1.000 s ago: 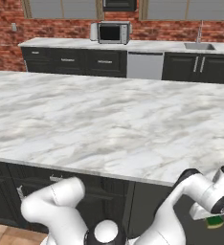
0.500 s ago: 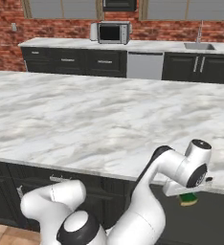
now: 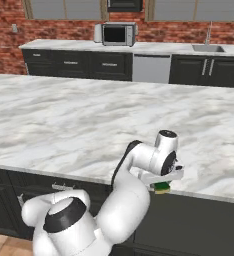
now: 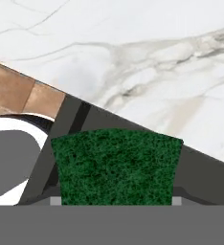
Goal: Restock the sink supplies by placing the sponge and soap dispenser on the counter and next to the sink. Make sure the soap dispenser is upright.
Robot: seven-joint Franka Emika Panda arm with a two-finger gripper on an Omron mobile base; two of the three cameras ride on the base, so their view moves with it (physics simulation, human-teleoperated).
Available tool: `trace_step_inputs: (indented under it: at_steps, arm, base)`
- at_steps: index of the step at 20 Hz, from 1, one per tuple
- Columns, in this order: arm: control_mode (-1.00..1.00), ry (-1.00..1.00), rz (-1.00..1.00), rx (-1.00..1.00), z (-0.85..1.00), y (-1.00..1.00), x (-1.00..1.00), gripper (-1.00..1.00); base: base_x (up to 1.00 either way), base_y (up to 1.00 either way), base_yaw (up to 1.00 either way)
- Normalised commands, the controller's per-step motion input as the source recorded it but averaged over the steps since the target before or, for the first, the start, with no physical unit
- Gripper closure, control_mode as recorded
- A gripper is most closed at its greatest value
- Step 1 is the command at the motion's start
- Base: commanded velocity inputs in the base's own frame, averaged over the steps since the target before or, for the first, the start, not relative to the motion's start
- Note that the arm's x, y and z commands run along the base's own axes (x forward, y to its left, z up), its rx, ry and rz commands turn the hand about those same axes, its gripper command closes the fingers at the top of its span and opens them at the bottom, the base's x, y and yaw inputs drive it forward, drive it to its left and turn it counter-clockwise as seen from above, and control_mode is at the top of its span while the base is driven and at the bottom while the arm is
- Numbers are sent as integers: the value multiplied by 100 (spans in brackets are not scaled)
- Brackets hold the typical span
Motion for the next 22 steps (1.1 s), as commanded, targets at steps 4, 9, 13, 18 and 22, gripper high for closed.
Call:
trace_step_inputs:
  at_steps: [4,9,13,18,22]
  arm:
    - [-100,3,0,0,0,99,81,100]
    - [-100,0,1,0,-1,49,26,100]
    - [-100,-1,-10,0,4,88,-19,100]
    - [-100,-4,-18,0,8,99,-30,100]
    - [-100,-13,-18,-5,1,99,-48,100]
  base:
    - [0,0,0]
    - [0,0,0]
    - [0,0,0]
    - [0,0,0]
    - [0,0,0]
